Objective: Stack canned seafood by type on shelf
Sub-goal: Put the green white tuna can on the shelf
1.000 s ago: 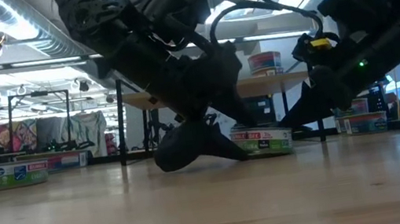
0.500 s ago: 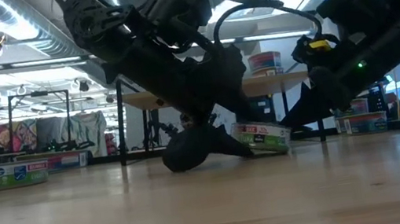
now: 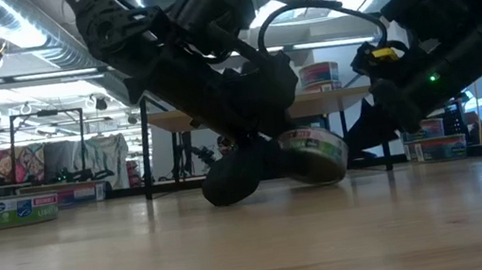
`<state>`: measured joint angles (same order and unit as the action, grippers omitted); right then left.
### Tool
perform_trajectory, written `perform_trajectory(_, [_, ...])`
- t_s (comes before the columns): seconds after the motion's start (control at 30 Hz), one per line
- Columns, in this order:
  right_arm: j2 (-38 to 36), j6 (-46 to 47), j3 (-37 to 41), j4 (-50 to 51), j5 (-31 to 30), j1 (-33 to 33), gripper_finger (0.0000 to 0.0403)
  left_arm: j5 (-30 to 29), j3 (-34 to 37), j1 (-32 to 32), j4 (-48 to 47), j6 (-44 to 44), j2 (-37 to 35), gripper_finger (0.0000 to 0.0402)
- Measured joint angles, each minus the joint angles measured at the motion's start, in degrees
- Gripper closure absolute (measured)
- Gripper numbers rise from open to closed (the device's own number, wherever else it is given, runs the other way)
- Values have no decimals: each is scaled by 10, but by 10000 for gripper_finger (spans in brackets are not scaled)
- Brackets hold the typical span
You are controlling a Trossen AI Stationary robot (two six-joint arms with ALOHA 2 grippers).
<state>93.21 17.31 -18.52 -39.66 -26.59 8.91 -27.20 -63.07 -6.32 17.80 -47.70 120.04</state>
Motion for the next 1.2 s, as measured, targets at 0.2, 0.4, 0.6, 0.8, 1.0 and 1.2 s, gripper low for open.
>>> perform_trajectory(0.2, [-32,-17,3,-20,17,1,221,-58,3,-31,-18,25,-18,275])
perform_trajectory(0.4, [-86,-9,1,6,12,1,221,-123,2,-62,-59,94,-88,270])
perform_trajectory(0.6, [-90,9,1,4,22,1,221,-145,2,-56,-165,177,-203,275])
perform_trajectory(0.8, [-89,14,1,1,18,1,221,-219,1,-18,-250,215,-308,267])
perform_trajectory(1.0, [-89,5,0,1,17,1,221,-267,0,52,-306,200,-346,273])
perform_trajectory(1.2, [-89,2,0,9,17,1,221,-272,-1,136,-326,180,-331,268])
